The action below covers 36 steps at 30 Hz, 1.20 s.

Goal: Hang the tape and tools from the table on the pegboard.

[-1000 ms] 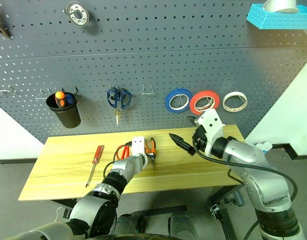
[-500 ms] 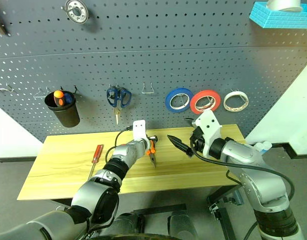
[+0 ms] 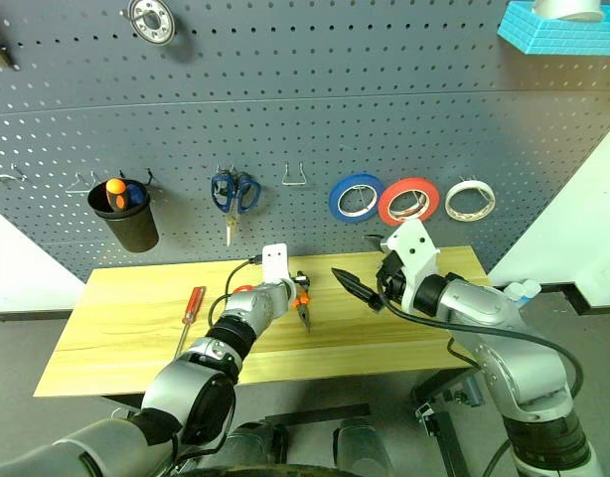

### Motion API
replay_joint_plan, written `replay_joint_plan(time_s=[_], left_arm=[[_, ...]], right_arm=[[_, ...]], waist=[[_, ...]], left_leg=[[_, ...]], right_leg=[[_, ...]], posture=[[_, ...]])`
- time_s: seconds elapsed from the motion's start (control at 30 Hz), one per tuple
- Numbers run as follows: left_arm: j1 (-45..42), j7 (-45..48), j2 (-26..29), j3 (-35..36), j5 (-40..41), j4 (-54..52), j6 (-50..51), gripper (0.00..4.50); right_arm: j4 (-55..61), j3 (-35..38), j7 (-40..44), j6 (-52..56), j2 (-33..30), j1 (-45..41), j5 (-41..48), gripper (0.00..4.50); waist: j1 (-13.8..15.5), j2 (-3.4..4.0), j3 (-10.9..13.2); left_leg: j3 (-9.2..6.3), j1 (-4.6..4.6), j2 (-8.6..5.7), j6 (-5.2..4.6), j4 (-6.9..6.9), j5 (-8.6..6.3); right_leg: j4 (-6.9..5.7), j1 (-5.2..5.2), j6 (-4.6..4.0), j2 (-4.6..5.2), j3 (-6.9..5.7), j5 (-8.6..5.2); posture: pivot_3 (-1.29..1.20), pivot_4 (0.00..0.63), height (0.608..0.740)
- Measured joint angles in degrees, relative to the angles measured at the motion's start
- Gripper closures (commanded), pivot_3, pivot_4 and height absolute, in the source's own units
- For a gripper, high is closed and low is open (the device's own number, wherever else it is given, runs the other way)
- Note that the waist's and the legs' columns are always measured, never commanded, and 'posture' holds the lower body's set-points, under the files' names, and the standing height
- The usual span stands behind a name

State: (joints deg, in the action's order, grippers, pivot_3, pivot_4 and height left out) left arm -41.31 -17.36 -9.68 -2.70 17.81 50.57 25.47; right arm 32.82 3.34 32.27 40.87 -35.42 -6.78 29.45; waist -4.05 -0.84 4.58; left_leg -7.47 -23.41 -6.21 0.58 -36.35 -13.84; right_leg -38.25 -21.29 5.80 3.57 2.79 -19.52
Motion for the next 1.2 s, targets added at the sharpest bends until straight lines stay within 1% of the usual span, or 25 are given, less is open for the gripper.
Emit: replay_joint_plan(time_s=[0.07,0.1,0.17,0.2,0.23,0.3,0.33,0.37,0.4,0.47,0.57,0.67,0.73,0.83,0.9,1.0,1.07,1.2], left_arm=[[1.02,2.04,0.12,-4.4,-2.32,-7.35,0.21,0.0],[2.27,3.61,0.32,-7.16,-3.75,-13.51,0.3,0.0],[5.26,7.23,0.78,-11.23,-5.96,-24.36,0.3,0.0],[6.63,9.01,1.41,-12.48,-6.42,-27.8,0.52,0.0],[9.12,12.33,3.4,-14.11,-6.6,-32.46,0.85,0.0],[12.0,16.27,7.58,-14.64,-6.99,-37.19,2.66,0.0],[14.13,18.32,11.19,-14.45,-7.13,-39.99,4.43,0.0],[15.85,19.7,13.46,-14.25,-7.11,-42.38,6.1,0.0],[19.13,22.17,18.02,-13.79,-7.11,-46.71,8.85,0.0],[23.29,24.69,22.8,-13.06,-7.2,-50.68,12.0,0.0],[28.03,27.5,27.63,-12.05,-7.38,-54.3,14.26,0.0],[31.93,29.55,29.98,-11.49,-7.71,-56.49,15.38,0.0],[33.85,30.65,31.24,-11.5,-8.12,-57.4,15.74,0.0],[36.47,33.6,34.29,-11.04,-8.06,-60.22,16.23,0.0],[38.69,37.0,37.35,-10.49,-7.38,-62.93,16.26,0.0],[40.76,40.85,40.99,-10.34,-7.21,-64.98,15.84,0.0],[41.79,42.88,42.16,-10.2,-7.12,-65.58,15.49,0.0],[43.92,46.21,43.32,-9.95,-6.42,-68.32,15.39,0.0]], right_arm=[[0.06,-0.05,-0.04,1.32,-0.48,0.54,0.09,0.03],[0.14,-0.61,-0.96,2.47,-0.38,0.62,-0.1,0.03],[0.04,-2.4,-5.31,6.05,2.26,0.18,-1.3,0.03],[0.0,-3.41,-6.97,7.57,3.71,0.04,-1.64,0.03],[0.09,-5.32,-8.31,9.15,4.93,-0.07,-1.82,0.03],[0.58,-8.06,-8.9,10.6,5.14,0.38,-2.18,0.03],[1.07,-9.16,-9.08,11.13,5.14,1.02,-2.31,0.03],[1.11,-9.82,-9.38,11.39,5.43,1.1,-2.35,0.03],[1.12,-10.43,-9.97,11.74,6.3,1.08,-2.5,0.03],[1.06,-10.96,-10.49,12.09,6.83,0.95,-2.91,0.03],[0.9,-11.08,-10.53,12.24,6.84,0.56,-3.43,0.03],[0.28,-11.28,-10.63,12.51,6.96,-0.37,-3.84,0.03],[-0.86,-11.29,-11.77,13.01,8.27,-1.22,-4.45,0.03],[-3.62,-12.12,-14.76,14.0,11.77,-2.97,-6.21,0.03],[-6.55,-13.79,-17.34,14.42,14.67,-4.33,-8.26,0.03],[-10.52,-16.27,-20.16,14.38,18.09,-6.14,-11.14,0.03],[-13.04,-17.72,-21.85,14.23,20.38,-7.5,-12.93,0.03],[-20.21,-20.13,-24.75,12.2,25.21,-10.89,-17.13,0.03]], waist=[[0.18,-0.01,0.01],[0.1,0.0,0.0],[-0.15,0.07,-0.04],[-0.19,0.15,-0.09],[-0.39,0.22,-0.13],[-0.47,0.26,-0.1],[-0.45,0.27,-0.09],[-0.46,0.27,-0.09],[-0.51,0.29,-0.08],[0.07,0.29,-0.05],[1.36,0.29,-0.02],[1.77,0.3,-0.02],[1.65,0.31,-0.01],[1.47,0.39,0.08],[1.44,0.44,0.13],[1.62,0.7,0.34],[1.75,0.89,0.52],[1.59,1.01,1.04]], left_leg=[[-0.01,-0.05,-0.01,0.0,-0.01,0.0],[0.0,-0.05,-0.01,0.0,0.01,0.0],[0.03,0.01,0.02,0.01,0.09,0.0],[0.04,0.02,0.03,0.02,0.12,0.01],[0.08,0.07,0.07,0.04,0.17,0.03],[0.07,0.08,0.09,0.13,0.17,0.08],[0.05,0.11,0.1,0.14,0.14,0.09],[0.05,0.12,0.1,0.15,0.11,0.09],[0.05,0.14,0.08,0.15,0.1,0.09],[0.04,0.15,0.04,0.14,-0.02,0.09],[-0.07,0.16,-0.02,0.06,-0.21,0.04],[-0.07,0.17,-0.02,0.06,-0.23,0.04],[-0.08,0.17,0.02,0.06,-0.21,0.04],[-0.08,0.2,0.05,0.07,-0.1,0.04],[-0.08,0.23,0.05,0.09,0.01,0.05],[-0.07,0.24,0.04,0.09,0.06,0.06],[-0.07,0.24,0.02,0.09,0.08,0.06],[-0.06,0.28,0.02,0.09,0.14,0.06]], right_leg=[[0.0,-0.01,0.0,0.01,0.0,0.0],[0.01,-0.02,0.0,0.02,0.03,0.0],[0.02,-0.05,-0.02,0.0,0.1,0.0],[-0.01,-0.08,-0.03,-0.02,0.12,0.0],[-0.09,-0.13,-0.05,-0.06,0.17,-0.01],[-0.24,-0.18,-0.1,-0.1,0.16,-0.02],[-0.3,-0.15,-0.1,-0.11,0.15,-0.02],[-0.32,-0.15,-0.11,-0.11,0.15,-0.02],[-0.34,-0.13,-0.11,-0.11,0.16,-0.02],[-0.33,-0.11,-0.1,-0.07,0.15,-0.01],[-0.25,-0.07,-0.08,-0.02,0.03,0.0],[-0.24,-0.05,-0.08,0.0,0.02,0.01],[-0.26,-0.07,-0.1,-0.02,0.02,0.01],[-0.28,-0.11,-0.14,-0.04,0.05,0.02],[-0.26,-0.13,-0.16,-0.04,0.06,0.01],[-0.23,-0.14,-0.17,-0.03,0.06,0.0],[-0.2,-0.13,-0.17,-0.01,0.06,0.0],[-0.18,-0.14,-0.17,-0.01,0.07,0.01]], posture=[[-0.17,0.092,0.717],[-0.17,0.091,0.717],[-0.16,0.09,0.717],[-0.16,0.09,0.717],[-0.15,0.091,0.717],[-0.15,0.09,0.717],[-0.14,0.089,0.717],[-0.14,0.089,0.717],[-0.14,0.089,0.717],[-0.13,0.087,0.717],[-0.13,0.084,0.717],[-0.12,0.085,0.717],[-0.11,0.089,0.717],[-0.09,0.101,0.717],[-0.08,0.105,0.717],[-0.07,0.111,0.717],[-0.07,0.117,0.717],[-0.06,0.139,0.717]])
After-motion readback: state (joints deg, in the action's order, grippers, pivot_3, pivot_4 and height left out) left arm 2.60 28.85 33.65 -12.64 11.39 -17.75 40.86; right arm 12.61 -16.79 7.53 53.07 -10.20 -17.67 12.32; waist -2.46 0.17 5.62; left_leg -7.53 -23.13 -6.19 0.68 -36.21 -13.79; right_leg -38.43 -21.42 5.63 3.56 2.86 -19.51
